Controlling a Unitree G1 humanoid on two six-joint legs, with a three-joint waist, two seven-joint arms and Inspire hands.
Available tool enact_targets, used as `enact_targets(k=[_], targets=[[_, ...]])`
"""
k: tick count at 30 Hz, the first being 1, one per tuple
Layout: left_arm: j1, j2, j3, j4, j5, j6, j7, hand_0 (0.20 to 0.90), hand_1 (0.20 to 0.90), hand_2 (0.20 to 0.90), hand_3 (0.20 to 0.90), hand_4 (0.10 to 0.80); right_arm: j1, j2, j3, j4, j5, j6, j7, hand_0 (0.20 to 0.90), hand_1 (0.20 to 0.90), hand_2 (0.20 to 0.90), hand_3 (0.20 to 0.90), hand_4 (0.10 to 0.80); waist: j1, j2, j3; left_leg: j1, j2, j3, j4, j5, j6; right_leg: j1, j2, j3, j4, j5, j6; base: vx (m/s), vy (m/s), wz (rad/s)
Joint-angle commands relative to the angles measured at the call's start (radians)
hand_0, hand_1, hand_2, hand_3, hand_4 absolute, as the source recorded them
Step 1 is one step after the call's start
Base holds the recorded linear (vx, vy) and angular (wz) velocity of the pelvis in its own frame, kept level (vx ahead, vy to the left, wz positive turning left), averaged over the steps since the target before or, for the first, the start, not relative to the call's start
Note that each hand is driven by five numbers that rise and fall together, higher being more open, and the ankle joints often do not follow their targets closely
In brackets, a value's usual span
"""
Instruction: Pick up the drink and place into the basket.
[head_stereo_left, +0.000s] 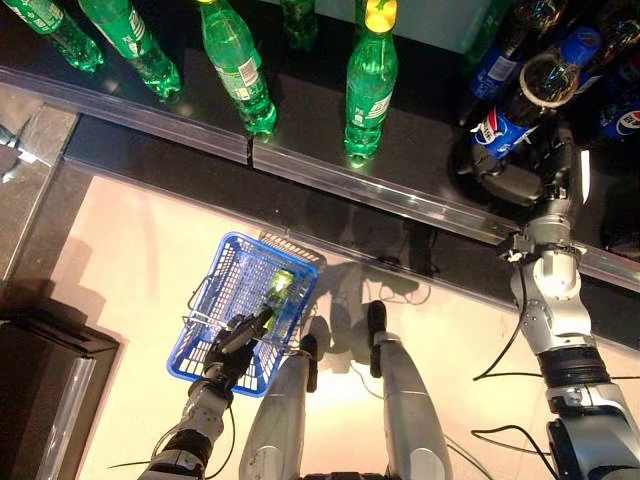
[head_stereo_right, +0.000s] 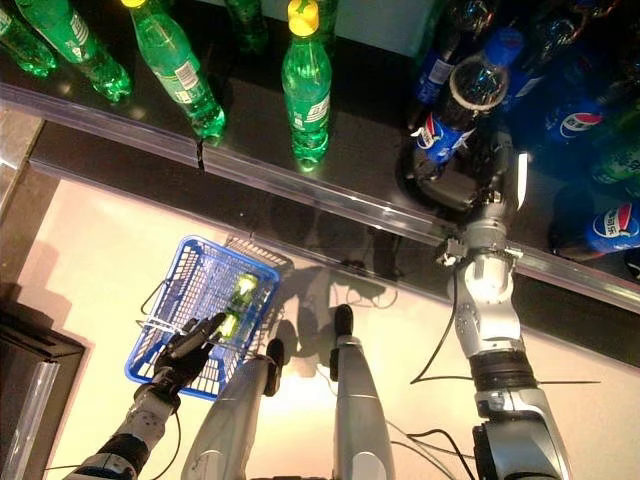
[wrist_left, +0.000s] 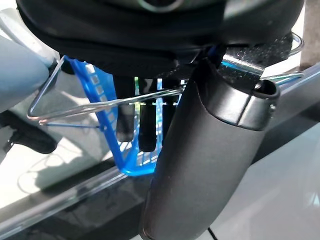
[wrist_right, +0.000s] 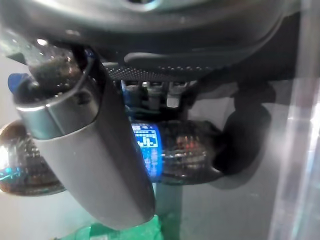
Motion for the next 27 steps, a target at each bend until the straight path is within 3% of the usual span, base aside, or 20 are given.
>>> enact_targets(k=[1, 17, 18, 20, 27], targets=[[0.148, 0.032, -0.028, -0.065, 0.013, -0.021, -0.065, 0.300, 0.300, 0.300, 0.200, 0.100, -0.110, -0.118, -0.047, -0.071, 0.017, -0.066, 0.003, 0.900, 0.900, 0.900, 0.900, 0.800, 0.037, 0.020, -0.061, -0.042, -0.086, -0.021, -0.066, 0.107, 0.081, 0.073, 0.087, -0.059, 0.104, -0.148, -0.057, 0.035, 0.016, 0.02], [0.155, 0.033, -0.039, -0.078, 0.016, -0.016, -0.069, 0.300, 0.300, 0.300, 0.200, 0.100, -0.144, -0.117, -0.016, -0.073, -0.006, -0.004, 0.023, 0.900, 0.900, 0.900, 0.900, 0.800, 0.051, 0.024, -0.060, -0.033, -0.090, -0.028, -0.085, 0.116, 0.088, 0.069, 0.083, -0.066, 0.108, -0.148, -0.060, 0.018, 0.007, 0.02], [0.155, 0.033, -0.039, -0.079, 0.016, -0.015, -0.068, 0.300, 0.300, 0.300, 0.200, 0.100, -0.145, -0.117, -0.016, -0.072, -0.006, -0.004, 0.021, 0.818, 0.818, 0.818, 0.804, 0.704, 0.051, 0.023, -0.063, -0.035, -0.090, -0.028, -0.090, 0.122, 0.088, 0.068, 0.083, -0.066, 0.103, -0.142, -0.060, 0.000, 0.000, 0.00], [0.160, 0.032, -0.038, -0.079, 0.018, -0.016, -0.071, 0.300, 0.300, 0.300, 0.200, 0.100, -0.146, -0.114, -0.015, -0.070, -0.011, -0.007, 0.014, 0.300, 0.300, 0.300, 0.200, 0.100, 0.053, 0.026, -0.059, -0.032, -0.092, -0.028, -0.082, 0.115, 0.089, 0.070, 0.083, -0.067, 0.110, -0.149, -0.060, 0.000, 0.000, 0.00], [0.160, 0.032, -0.036, -0.080, 0.026, -0.014, -0.072, 0.300, 0.300, 0.300, 0.200, 0.100, -0.156, -0.118, -0.012, -0.071, -0.098, -0.032, -0.035, 0.300, 0.300, 0.300, 0.200, 0.100, 0.056, 0.031, -0.059, -0.043, -0.096, -0.025, -0.055, 0.100, 0.092, 0.061, 0.079, -0.070, 0.131, -0.157, -0.063, 0.000, 0.000, 0.00]])
